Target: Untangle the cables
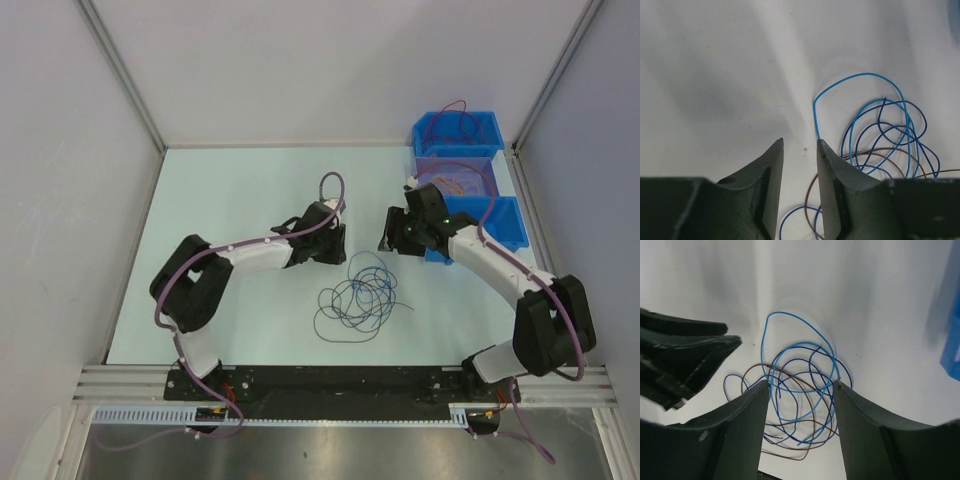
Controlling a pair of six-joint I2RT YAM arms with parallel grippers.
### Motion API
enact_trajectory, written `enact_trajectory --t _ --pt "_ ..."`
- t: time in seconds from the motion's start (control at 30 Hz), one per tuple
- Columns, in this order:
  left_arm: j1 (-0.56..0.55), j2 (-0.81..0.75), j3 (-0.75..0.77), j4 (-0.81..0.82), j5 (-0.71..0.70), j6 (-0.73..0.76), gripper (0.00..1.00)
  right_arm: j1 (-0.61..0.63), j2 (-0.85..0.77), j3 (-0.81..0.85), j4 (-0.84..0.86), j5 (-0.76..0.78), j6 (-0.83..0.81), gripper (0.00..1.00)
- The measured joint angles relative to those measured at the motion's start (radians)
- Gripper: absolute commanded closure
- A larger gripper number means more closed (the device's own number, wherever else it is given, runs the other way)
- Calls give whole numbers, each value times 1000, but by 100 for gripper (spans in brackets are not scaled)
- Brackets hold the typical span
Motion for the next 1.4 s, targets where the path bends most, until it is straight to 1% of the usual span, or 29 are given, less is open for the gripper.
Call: enact_trajectory --t 0.23,0.53,0.6,0.63,0.7,0.9,1.03,1.1,1.13,1.17,1.2,1.3,1.4 --pt "-47 87 67 27 -3 33 55 -28 -132 10 -97 36 -27 41" --pt "-108 186 181 13 -64 92 47 -65 -163 10 -155 34 -47 42" --pt "-113 201 200 2 -83 103 46 -67 -164 10 -156 29 -49 42" --pt "-116 222 224 -10 -115 119 45 -67 -164 10 -156 15 -52 43" --pt "-117 229 230 -17 -126 126 45 -67 -165 10 -157 13 -53 43" --pt "-117 257 262 -30 -163 156 47 -68 -165 10 -159 1 -60 43" --pt "-117 275 282 -24 -164 170 64 -68 -165 10 -162 -1 -64 44" --pt "-117 282 287 -16 -158 171 71 -68 -165 10 -162 -2 -64 45" --pt "-117 285 289 -12 -153 171 79 -68 -165 10 -162 -2 -64 45" --pt "-117 286 290 -9 -149 171 83 -68 -165 10 -162 -2 -64 45" --pt "-117 288 292 -8 -143 169 91 -68 -165 10 -162 -2 -64 45" --pt "-117 288 292 -9 -135 169 100 -68 -165 10 -162 -4 -63 45" --pt "-117 288 296 -17 -133 169 100 -68 -165 10 -162 -6 -63 46"
